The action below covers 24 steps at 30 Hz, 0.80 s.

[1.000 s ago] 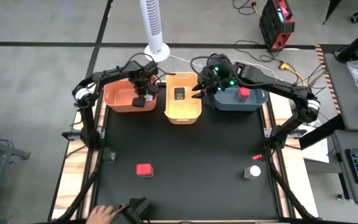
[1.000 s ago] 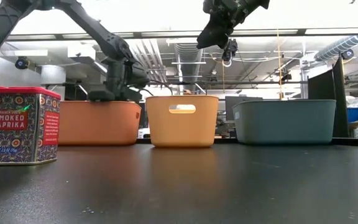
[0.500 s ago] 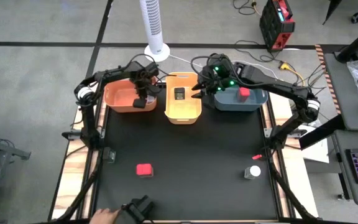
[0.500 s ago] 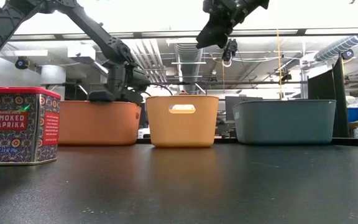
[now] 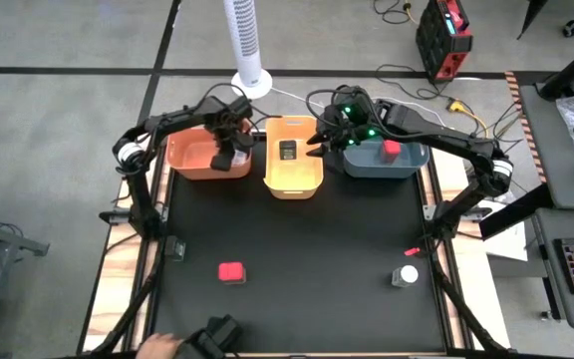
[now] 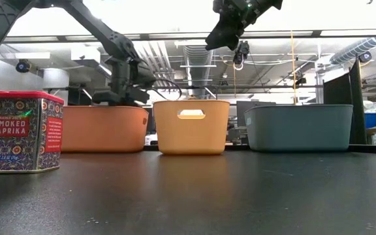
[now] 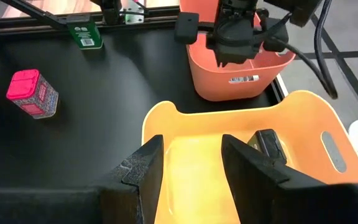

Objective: Sort spices by type
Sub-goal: Put the left white spice bottle into the orange bin

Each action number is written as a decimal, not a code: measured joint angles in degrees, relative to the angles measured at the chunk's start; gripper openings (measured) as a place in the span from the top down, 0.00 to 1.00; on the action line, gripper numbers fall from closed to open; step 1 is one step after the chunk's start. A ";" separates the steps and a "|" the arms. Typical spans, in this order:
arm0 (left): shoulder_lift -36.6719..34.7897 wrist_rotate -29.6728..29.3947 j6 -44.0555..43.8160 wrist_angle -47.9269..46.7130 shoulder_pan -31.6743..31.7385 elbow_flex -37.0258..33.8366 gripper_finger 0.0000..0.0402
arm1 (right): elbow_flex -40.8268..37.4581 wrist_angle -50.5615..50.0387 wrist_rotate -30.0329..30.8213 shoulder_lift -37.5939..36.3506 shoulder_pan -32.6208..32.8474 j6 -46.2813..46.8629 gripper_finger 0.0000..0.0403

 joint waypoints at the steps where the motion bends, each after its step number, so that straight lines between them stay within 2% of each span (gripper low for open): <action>1: -0.19 -0.38 -0.04 0.00 0.00 0.04 0.97 | 0.00 0.00 0.00 0.00 0.00 0.02 0.62; 6: -0.73 -0.99 -1.07 -1.58 0.00 2.42 0.98 | 0.00 0.02 0.00 0.00 0.00 0.79 0.60; 11: -0.88 -0.89 -3.63 -5.54 0.00 8.16 1.00 | -0.02 0.02 0.02 0.00 0.01 1.57 0.59; 15: -1.37 1.64 -4.13 -9.04 0.32 11.89 1.00 | -0.33 0.26 0.45 0.00 0.00 0.88 0.61; 24: -6.07 2.68 -4.87 -10.04 0.39 10.02 1.00 | -3.69 2.70 2.03 0.04 -1.38 -2.65 0.69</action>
